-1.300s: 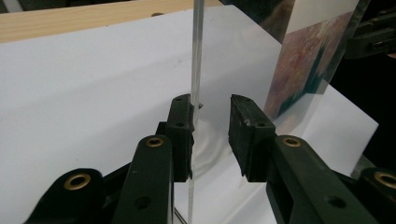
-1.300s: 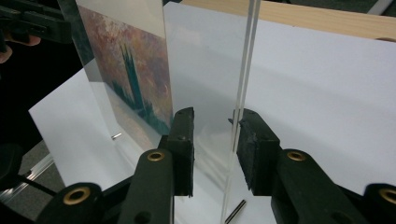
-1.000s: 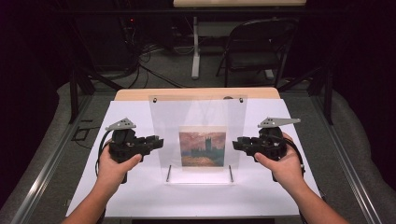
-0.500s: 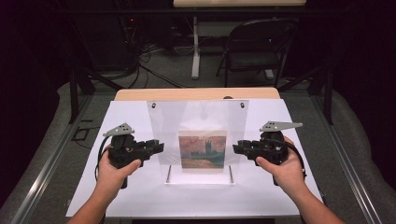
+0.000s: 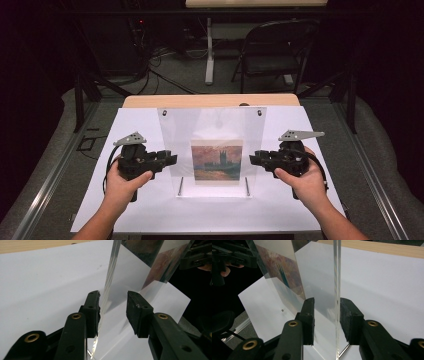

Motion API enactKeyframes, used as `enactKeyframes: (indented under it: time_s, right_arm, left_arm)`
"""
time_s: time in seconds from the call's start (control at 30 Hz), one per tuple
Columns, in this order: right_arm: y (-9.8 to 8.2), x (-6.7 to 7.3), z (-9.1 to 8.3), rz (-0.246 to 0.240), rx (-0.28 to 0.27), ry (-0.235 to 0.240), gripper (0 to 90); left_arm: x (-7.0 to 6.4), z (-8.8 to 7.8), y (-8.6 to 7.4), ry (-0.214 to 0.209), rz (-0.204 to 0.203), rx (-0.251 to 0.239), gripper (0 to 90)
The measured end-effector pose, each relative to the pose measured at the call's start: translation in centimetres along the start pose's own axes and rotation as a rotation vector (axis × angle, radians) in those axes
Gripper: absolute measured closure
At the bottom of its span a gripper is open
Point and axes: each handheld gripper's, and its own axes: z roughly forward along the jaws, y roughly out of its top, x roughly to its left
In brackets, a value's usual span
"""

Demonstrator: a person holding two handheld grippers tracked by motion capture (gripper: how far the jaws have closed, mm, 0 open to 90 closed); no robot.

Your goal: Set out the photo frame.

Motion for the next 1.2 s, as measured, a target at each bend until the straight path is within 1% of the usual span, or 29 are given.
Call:
enactKeyframes:
  time_s: [0.07, 0.17, 0.2, 0.23, 0.27, 0.3, 0.37, 0.4, 0.43, 0.47, 0.5, 0.53, 0.6, 0.67, 0.7, 0.73, 0.77, 0.8, 0.9, 0.93, 1.03, 1.13, 1.17, 1.2]
  right_arm:
    - [0.0, 0.0, 0.0, 0.002, 0.006, -0.003, 62.5]
    - [-0.2, -0.1, 0.0, 0.0, -0.001, -0.009, 57.1]
    - [-0.2, -0.2, -0.1, -0.002, 0.002, -0.012, 55.2]
    - [-0.3, -0.2, -0.1, -0.008, 0.005, -0.018, 52.7]
    - [-0.4, -0.2, -0.2, -0.014, 0.019, -0.033, 48.1]
    - [-0.4, -0.2, -0.2, -0.014, 0.019, -0.033, 48.1]
    - [-0.5, -0.3, -0.3, -0.018, 0.018, -0.046, 45.3]
    - [-0.6, -0.4, -0.4, -0.02, 0.018, -0.053, 43.8]
    - [-0.8, -0.5, -0.7, -0.03, 0.013, -0.07, 41.1]
    - [-0.8, -0.5, -0.8, -0.03, 0.01, -0.081, 40.1]
    - [-0.8, -0.5, -0.8, -0.03, 0.01, -0.081, 40.1]
    - [-1.0, -0.6, -1.2, -0.043, 0.001, -0.097, 39.0]
    - [-1.1, -0.7, -1.3, -0.043, -0.001, -0.101, 38.5]
    - [-1.5, -0.9, -1.9, -0.048, -0.004, -0.132, 36.7]
    - [-1.5, -0.9, -1.9, -0.048, -0.004, -0.132, 36.7]
    - [-1.8, -1.1, -2.2, -0.056, -0.007, -0.159, 36.4]
    - [-1.9, -1.2, -2.4, -0.061, -0.009, -0.17, 36.0]
    - [-1.9, -1.2, -2.4, -0.061, -0.009, -0.17, 36.0]
    - [-2.3, -1.4, -3.0, -0.06, -0.021, -0.203, 35.9]
    - [-2.5, -1.5, -3.2, -0.063, -0.025, -0.214, 35.9]
    - [-3.0, -1.7, -3.8, -0.056, -0.042, -0.241, 35.8]
    - [-3.9, -2.0, -4.4, -0.045, -0.057, -0.27, 35.9]
    - [-3.9, -2.0, -4.4, -0.045, -0.057, -0.27, 35.9]
    - [-4.6, -2.1, -4.5, -0.03, -0.059, -0.283, 35.9]
  left_arm:
    - [0.0, 0.0, -0.1, 0.013, 0.002, 0.004, 59.8]
    - [-0.1, -0.1, -0.2, 0.046, 0.019, 0.007, 56.3]
    - [-0.2, -0.2, -0.2, 0.063, 0.026, 0.005, 55.7]
    - [-0.3, -0.2, -0.3, 0.078, 0.031, 0.004, 54.6]
    - [-0.3, -0.4, -0.3, 0.091, 0.041, 0.008, 52.3]
    - [-0.4, -0.5, -0.3, 0.105, 0.048, 0.007, 52.3]
    - [-0.4, -0.8, -0.4, 0.141, 0.061, 0.005, 49.7]
    - [-0.3, -1.0, -0.5, 0.151, 0.063, 0.003, 48.2]
    - [-0.2, -1.3, -0.6, 0.164, 0.06, -0.005, 45.7]
    - [-0.2, -1.3, -0.6, 0.164, 0.06, -0.005, 44.6]
    - [-0.1, -1.5, -0.7, 0.178, 0.062, -0.007, 44.6]
    - [0.0, -1.8, -0.8, 0.193, 0.065, -0.01, 42.6]
    - [0.1, -2.3, -1.0, 0.217, 0.071, -0.017, 41.7]
    - [0.4, -2.6, -1.3, 0.244, 0.079, -0.032, 38.2]
    - [0.5, -2.8, -1.5, 0.255, 0.079, -0.037, 38.2]
    - [0.7, -3.0, -1.6, 0.264, 0.08, -0.04, 37.1]
    - [0.9, -3.2, -1.9, 0.283, 0.078, -0.044, 36.7]
    - [0.9, -3.2, -1.9, 0.283, 0.078, -0.044, 36.6]
    - [1.3, -3.6, -2.4, 0.327, 0.086, -0.048, 36.2]
    - [1.5, -3.8, -2.7, 0.339, 0.086, -0.049, 36.0]
    - [1.9, -4.1, -3.3, 0.355, 0.071, -0.058, 35.8]
    - [2.2, -4.1, -4.0, 0.358, 0.051, -0.064, 35.7]
    - [2.3, -4.1, -4.2, 0.359, 0.045, -0.06, 35.7]
    - [2.6, -4.0, -4.9, 0.363, 0.029, -0.062, 35.7]
